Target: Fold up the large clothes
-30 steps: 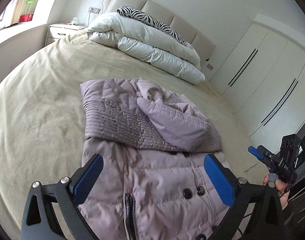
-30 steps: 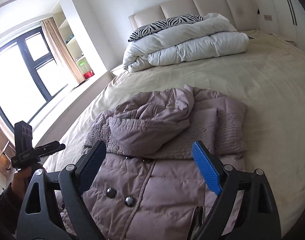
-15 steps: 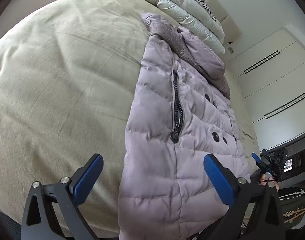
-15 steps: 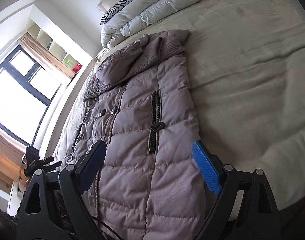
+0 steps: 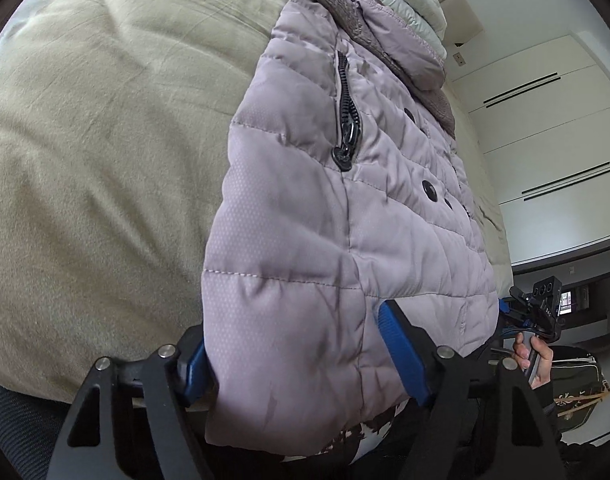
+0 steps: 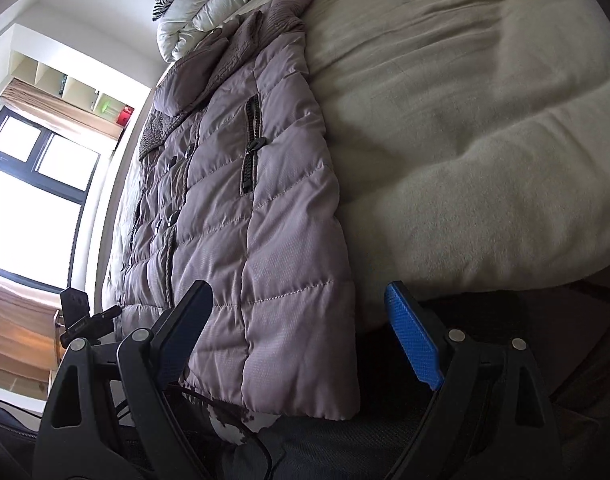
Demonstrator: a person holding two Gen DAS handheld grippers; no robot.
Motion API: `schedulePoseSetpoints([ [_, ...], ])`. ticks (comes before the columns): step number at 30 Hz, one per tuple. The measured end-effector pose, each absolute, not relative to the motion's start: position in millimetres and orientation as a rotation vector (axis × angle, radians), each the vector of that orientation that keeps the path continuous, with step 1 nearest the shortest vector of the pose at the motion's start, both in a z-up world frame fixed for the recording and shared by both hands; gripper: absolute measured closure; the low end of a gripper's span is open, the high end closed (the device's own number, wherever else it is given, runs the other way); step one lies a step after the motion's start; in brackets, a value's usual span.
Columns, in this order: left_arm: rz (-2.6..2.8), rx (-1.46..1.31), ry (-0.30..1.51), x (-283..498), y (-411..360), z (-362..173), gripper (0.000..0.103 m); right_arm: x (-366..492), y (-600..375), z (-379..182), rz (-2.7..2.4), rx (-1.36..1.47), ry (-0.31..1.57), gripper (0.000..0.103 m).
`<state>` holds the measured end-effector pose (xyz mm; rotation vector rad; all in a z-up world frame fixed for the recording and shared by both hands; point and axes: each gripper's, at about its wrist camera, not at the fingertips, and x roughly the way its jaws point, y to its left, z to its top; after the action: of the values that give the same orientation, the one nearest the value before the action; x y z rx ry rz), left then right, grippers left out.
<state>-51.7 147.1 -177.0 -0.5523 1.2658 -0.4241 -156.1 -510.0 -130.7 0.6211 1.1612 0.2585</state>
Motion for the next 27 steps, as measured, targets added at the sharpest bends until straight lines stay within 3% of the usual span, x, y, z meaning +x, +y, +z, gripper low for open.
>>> schedulePoseSetpoints([
  [7, -0.437, -0.566, 1.276, -50.0, 142.8, -180.9, 0.029, -157.2, -503.4, -144.5, 0.330, 0.724, 1.252, 0.035],
  [13, -0.443, -0.574, 1.278, -52.9, 145.1, -182.5, 0.050, -155.1, -495.8, -156.4, 0.327, 0.728, 1.303, 0.044],
  [15, -0.447, -0.585, 1.272, -53.4, 143.3, -184.0, 0.062, -154.2, -496.9, -156.9, 0.334, 0.745, 1.305, 0.065],
  [18, -0.441, -0.568, 1.265, -55.6, 136.8, -184.6, 0.076, -155.3, -497.1, -159.5, 0.336, 0.741, 1.301, 0.077],
  [23, -0.451, -0.499, 1.232, -61.1, 128.9, -171.5, 0.088, -159.3, -486.8, -150.1, 0.328, 0.674, 1.276, 0.092],
  [27, -0.461, -0.488, 1.229, -71.1, 130.0, -166.1, 0.090, -164.5, -472.7, -134.2, 0.339, 0.601, 1.269, 0.096],
])
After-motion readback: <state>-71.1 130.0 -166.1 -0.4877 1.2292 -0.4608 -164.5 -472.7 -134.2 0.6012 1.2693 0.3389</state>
